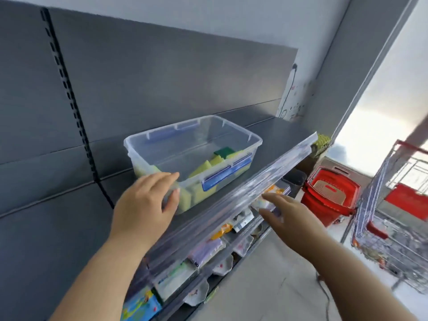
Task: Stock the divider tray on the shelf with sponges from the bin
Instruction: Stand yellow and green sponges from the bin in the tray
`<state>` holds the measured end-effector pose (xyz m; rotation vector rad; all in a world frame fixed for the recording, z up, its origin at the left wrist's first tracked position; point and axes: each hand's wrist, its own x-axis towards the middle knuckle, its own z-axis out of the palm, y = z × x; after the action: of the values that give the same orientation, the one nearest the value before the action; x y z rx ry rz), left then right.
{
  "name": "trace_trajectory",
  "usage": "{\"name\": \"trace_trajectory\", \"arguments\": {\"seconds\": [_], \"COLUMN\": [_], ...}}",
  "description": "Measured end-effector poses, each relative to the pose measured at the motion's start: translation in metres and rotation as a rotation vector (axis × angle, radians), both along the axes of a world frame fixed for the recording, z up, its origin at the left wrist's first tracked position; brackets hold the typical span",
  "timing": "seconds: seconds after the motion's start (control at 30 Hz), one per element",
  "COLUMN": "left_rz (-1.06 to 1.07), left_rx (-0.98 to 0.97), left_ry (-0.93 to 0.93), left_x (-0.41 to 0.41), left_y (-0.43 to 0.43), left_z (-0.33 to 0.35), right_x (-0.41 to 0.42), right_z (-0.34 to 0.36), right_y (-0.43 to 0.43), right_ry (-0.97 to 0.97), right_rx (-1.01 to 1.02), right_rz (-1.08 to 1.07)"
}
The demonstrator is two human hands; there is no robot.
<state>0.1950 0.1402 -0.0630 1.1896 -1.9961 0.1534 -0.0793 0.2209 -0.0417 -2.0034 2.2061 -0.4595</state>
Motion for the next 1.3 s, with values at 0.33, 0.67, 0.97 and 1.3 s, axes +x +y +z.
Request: {"name": "trace_trajectory", "arguments": {"seconds": [0.33,0.67,0.97,1.3], "left_rz": [0.113,0.646,0.717,0.528], "left_rx": [0.166,0.424,0.441,0.434], "left_ry": [-0.165,-0.080,-0.166,-0.345], "left_x": [-0.069,-0.092,-0.114,-0.099], "left_y": [-0.126,-0.165,-0.141,-0.146], "left_z": [0.014,0.009,0.009,0.018], "right_x": [-0.067,-0.077,0.027,0.039], "right_z": [0.024,0.022,-0.014,-0.019], "right_y": [-0.161,-0.362,-0.389,-0.392], "right_ry": [-0.146,-0.141,0.444,0.346], "right_rx": [-0.160,0.057,0.547,0.644], "right_rz": [0.136,0.766,1.323,1.161]}}
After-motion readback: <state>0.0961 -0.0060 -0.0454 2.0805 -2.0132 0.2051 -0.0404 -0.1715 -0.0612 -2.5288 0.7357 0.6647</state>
